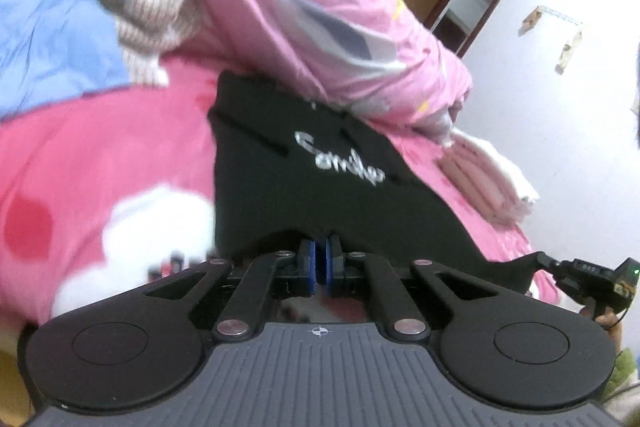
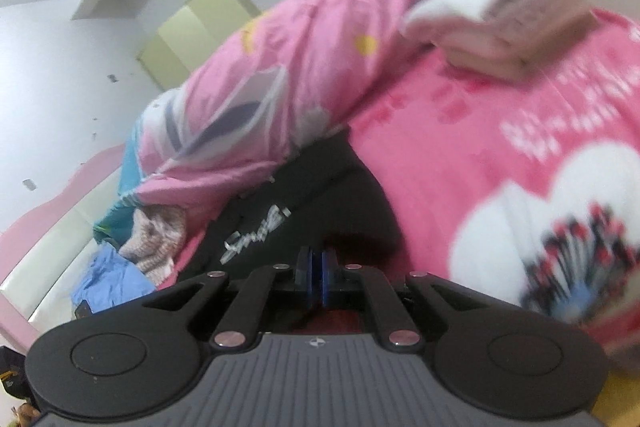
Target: Fold clothes
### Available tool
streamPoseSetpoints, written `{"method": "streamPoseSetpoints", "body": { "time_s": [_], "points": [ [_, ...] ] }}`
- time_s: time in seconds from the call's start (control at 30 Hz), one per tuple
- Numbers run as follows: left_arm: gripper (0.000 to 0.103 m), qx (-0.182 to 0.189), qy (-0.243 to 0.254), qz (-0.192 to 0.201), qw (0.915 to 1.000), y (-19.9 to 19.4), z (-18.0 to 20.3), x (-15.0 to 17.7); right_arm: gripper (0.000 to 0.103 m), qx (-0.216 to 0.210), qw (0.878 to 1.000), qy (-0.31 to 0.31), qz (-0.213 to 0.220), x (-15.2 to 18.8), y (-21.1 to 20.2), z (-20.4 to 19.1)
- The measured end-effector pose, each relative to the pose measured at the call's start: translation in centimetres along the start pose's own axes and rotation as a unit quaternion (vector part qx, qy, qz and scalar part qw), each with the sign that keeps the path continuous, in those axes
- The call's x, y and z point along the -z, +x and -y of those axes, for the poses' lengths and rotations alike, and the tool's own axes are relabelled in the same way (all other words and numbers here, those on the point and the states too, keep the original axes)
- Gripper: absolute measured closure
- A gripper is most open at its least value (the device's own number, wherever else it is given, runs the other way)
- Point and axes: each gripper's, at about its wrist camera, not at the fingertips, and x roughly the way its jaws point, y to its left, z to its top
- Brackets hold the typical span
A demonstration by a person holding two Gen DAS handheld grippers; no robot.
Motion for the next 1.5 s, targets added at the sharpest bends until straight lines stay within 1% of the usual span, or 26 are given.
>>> {"method": "streamPoseSetpoints", "body": {
  "time_s": [0.2, 0.4, 0.57, 0.67, 0.83, 1.03, 1.17, 1.33, 1.4, 1.43, 1.47, 1.5],
  "points": [
    [0.101, -0.014, 0.008, 0.053, 0.9985, 2.1, -0.9, -3.3, 0.099, -0.019, 0.999, -0.038, 0.028, -4.2, 3.3, -1.8],
    [0.101, -0.037, 0.018, 0.083, 0.9957, 5.2, -1.9, -6.2, 0.099, -0.029, 0.997, -0.057, 0.035, -7.7, 8.1, -2.7],
    [0.101, -0.057, 0.022, 0.089, 0.9941, 8.7, -3.1, -8.8, 0.099, -0.029, 0.997, -0.064, 0.03, -10.5, 13.2, -2.9],
    [0.101, -0.069, 0.013, 0.089, 0.9935, 11.1, -4.2, -10.7, 0.099, -0.028, 0.997, -0.063, 0.027, -12.1, 16.4, -2.7],
    [0.101, -0.093, -0.009, 0.088, 0.9917, 15.6, -6.4, -14.0, 0.099, -0.021, 0.998, -0.058, 0.018, -14.5, 22.5, -2.4],
    [0.101, -0.113, -0.03, 0.068, 0.9908, 21.1, -9.2, -17.4, 0.099, -0.012, 0.999, -0.039, 0.009, -16.6, 29.8, -1.6],
    [0.101, -0.121, -0.045, 0.059, 0.9899, 24.1, -11.0, -18.7, 0.099, -0.005, 1.0, -0.018, 0.001, -17.4, 34.1, -0.3],
    [0.101, -0.127, -0.046, 0.025, 0.9905, 27.9, -13.1, -19.0, 0.099, 0.005, 1.0, 0.003, -0.01, -17.4, 38.3, 1.6],
    [0.1, -0.125, -0.065, 0.008, 0.99, 29.2, -14.2, -18.8, 0.099, 0.013, 1.0, 0.018, -0.02, -17.2, 40.2, 2.6],
    [0.098, -0.122, -0.084, 0.002, 0.989, 29.7, -15.1, -18.6, 0.099, 0.012, 0.999, 0.032, -0.029, -17.1, 41.1, 3.4],
    [0.094, -0.117, -0.106, -0.004, 0.9874, 30.1, -16.0, -18.5, 0.097, 0.013, 0.998, 0.05, -0.04, -17.1, 42.1, 4.4],
    [0.088, -0.117, -0.135, -0.01, 0.9839, 30.3, -16.9, -18.3, 0.097, 0.015, 0.996, 0.075, -0.047, -17.0, 42.7, 5.4]
  ]
}}
